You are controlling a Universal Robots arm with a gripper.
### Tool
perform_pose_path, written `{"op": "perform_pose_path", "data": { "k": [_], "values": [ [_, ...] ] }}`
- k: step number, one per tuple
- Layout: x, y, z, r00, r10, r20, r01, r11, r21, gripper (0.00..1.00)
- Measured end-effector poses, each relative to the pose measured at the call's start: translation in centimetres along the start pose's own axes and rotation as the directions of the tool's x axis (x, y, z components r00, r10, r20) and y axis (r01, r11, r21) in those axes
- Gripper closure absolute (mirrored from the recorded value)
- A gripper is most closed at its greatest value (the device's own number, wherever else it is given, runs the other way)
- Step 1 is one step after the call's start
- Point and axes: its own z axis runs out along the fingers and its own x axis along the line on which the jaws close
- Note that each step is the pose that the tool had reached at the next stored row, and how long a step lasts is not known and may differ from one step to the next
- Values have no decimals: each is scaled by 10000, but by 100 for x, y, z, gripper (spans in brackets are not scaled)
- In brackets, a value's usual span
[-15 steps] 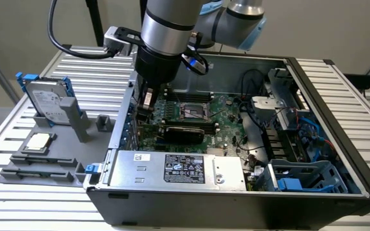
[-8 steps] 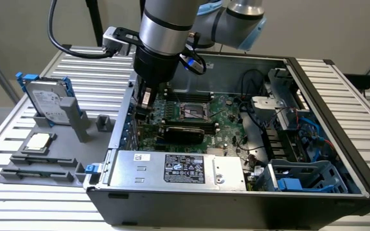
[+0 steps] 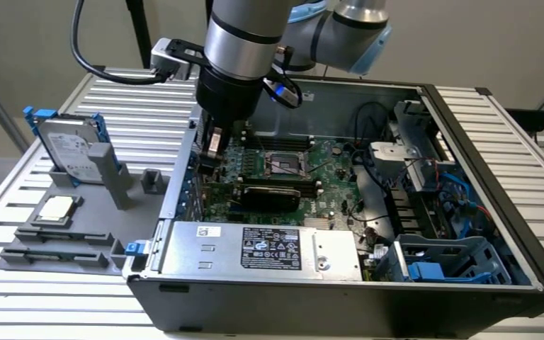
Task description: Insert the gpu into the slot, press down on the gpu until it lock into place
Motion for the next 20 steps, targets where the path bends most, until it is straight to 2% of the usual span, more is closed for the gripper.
{"op": "perform_pose_path", "data": {
  "k": [20],
  "values": [
    [-7, 35, -20, 10000, 0, -1, 0, 10000, -10, 89]
  ]
}}
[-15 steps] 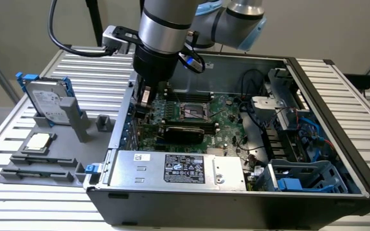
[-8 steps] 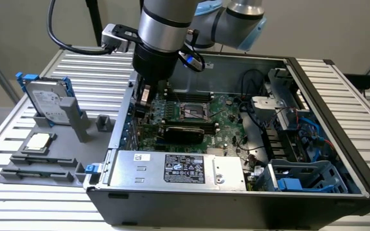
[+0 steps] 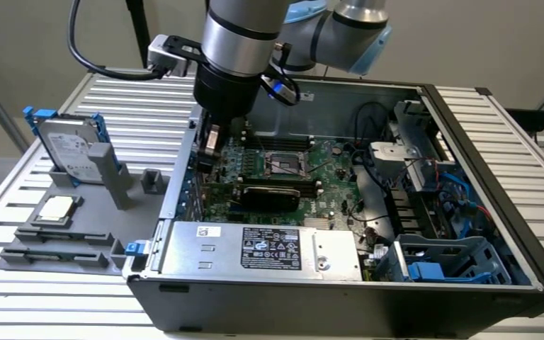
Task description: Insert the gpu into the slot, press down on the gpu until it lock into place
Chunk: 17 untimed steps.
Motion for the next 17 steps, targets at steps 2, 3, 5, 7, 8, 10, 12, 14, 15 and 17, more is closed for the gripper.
{"op": "perform_pose_path", "data": {
  "k": [2, 3, 5, 7, 8, 10, 12, 14, 15, 17],
  "values": [
    [1, 8, 2, 10000, 0, 0, 0, 10000, 0, 89],
    [1, 13, 3, 10000, 1, -2, -1, 10000, -1, 89],
    [1, 20, 5, 10000, 1, 0, -1, 10000, -2, 89],
    [2, 25, 7, 10000, 0, 0, 0, 10000, 0, 89],
    [2, 27, 8, 10000, 0, 0, 0, 10000, 0, 89],
    [3, 31, 12, 10000, 0, 0, 0, 10000, 0, 89],
    [4, 33, 16, 10000, 1, -3, -1, 10000, -2, 89],
    [4, 34, 17, 10000, 1, -3, -1, 10000, -2, 89],
    [4, 34, 17, 10000, 1, -2, -1, 10000, -2, 89],
    [4, 35, 13, 10000, -1, 6, 1, 10000, 3, 89]
  ]
}}
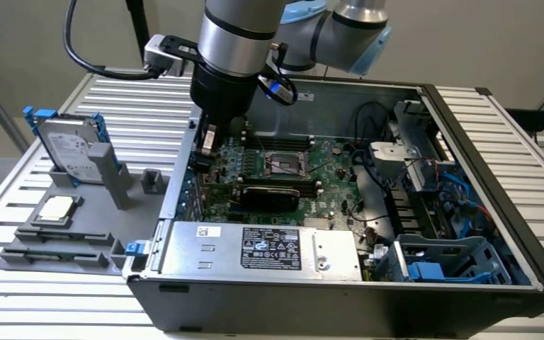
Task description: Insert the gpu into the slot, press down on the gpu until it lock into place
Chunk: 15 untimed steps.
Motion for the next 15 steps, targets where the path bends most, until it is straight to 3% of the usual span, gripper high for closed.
{"op": "perform_pose_path", "data": {
  "k": [5, 6, 7, 11, 15],
  "values": [
    [4, -4, -105, 10000, -22, -11, 22, 10000, -1, 89],
    [6, -9, -129, 10000, -40, -13, 40, 10000, 80, 89],
    [7, -9, -131, 10000, -53, 0, 53, 9990, 440, 89],
    [7, -10, -130, 10000, -68, 27, 64, 9931, 1168, 89],
    [12, -22, -134, 9999, -90, 52, 79, 9820, 1885, 89]
  ]
}}
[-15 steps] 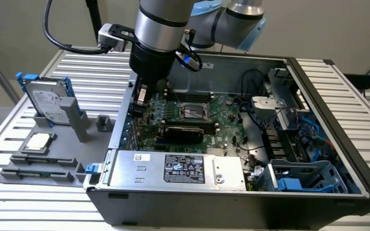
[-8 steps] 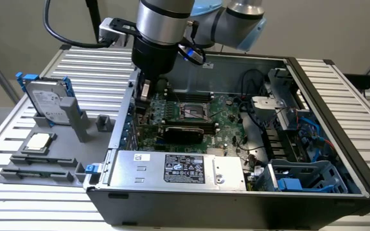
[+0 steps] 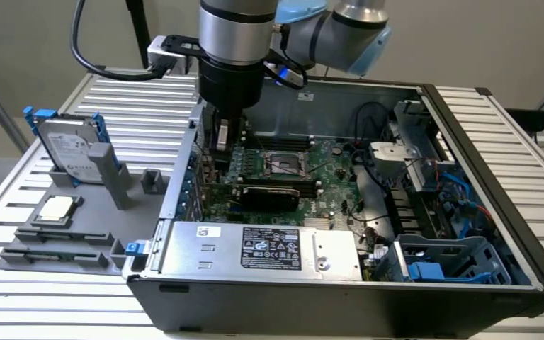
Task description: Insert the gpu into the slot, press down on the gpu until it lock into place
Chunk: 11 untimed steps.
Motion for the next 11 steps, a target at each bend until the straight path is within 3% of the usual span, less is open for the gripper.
{"op": "perform_pose_path", "data": {
  "k": [2, 3, 5, 7, 11],
  "values": [
    [3, -17, -1, 10000, -4, 14, 3, 9994, 344, 89],
    [4, -30, -2, 10000, -7, 17, 6, 9989, 476, 89],
    [6, -62, -4, 10000, -11, 25, 9, 9979, 653, 89],
    [8, -109, -8, 10000, -14, 30, 12, 9973, 740, 89],
    [15, -250, -33, 10000, -25, 44, 22, 9971, 763, 89]
  ]
}}
